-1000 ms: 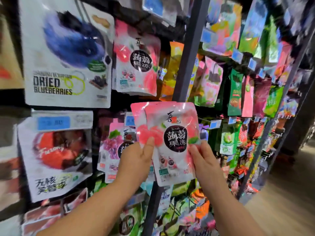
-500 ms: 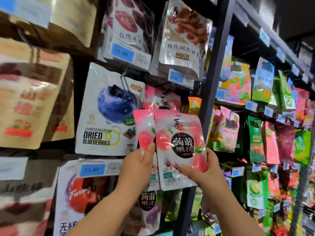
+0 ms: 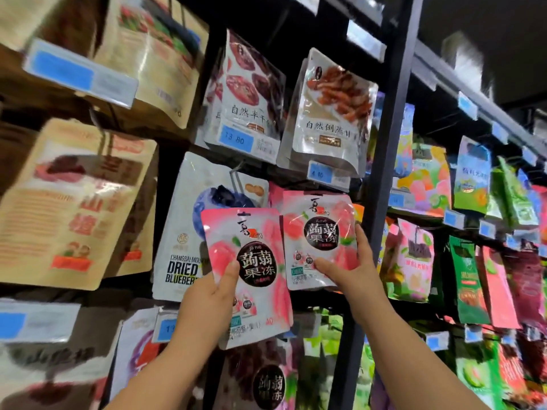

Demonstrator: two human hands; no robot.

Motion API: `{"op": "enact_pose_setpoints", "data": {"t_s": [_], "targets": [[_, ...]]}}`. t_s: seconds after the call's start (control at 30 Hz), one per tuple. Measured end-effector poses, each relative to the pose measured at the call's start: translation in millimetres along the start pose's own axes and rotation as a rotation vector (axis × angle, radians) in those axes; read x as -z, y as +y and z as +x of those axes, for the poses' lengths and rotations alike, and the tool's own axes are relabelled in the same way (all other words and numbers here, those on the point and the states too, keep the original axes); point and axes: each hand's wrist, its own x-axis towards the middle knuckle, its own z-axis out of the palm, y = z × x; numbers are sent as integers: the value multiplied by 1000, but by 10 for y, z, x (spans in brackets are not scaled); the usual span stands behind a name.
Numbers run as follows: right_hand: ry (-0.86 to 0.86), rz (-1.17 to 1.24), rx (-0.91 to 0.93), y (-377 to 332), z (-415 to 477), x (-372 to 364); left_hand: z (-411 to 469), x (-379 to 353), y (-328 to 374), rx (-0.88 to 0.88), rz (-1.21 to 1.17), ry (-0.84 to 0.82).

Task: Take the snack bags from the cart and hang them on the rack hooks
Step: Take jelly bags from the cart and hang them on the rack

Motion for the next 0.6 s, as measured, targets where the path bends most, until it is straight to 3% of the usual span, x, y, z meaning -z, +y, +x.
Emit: {"op": "enact_pose_setpoints", "data": {"t_s": [0.2,0.47,0.6], "targets": [[50,1,-44,84,133,-6,63,75,56,-30,32,61],[-23,64,-168,136,267,-48,171,98,30,-61,12,31],[-17,-168,-150,173,252,-74,237,63,125,-96,52,-12]]}}
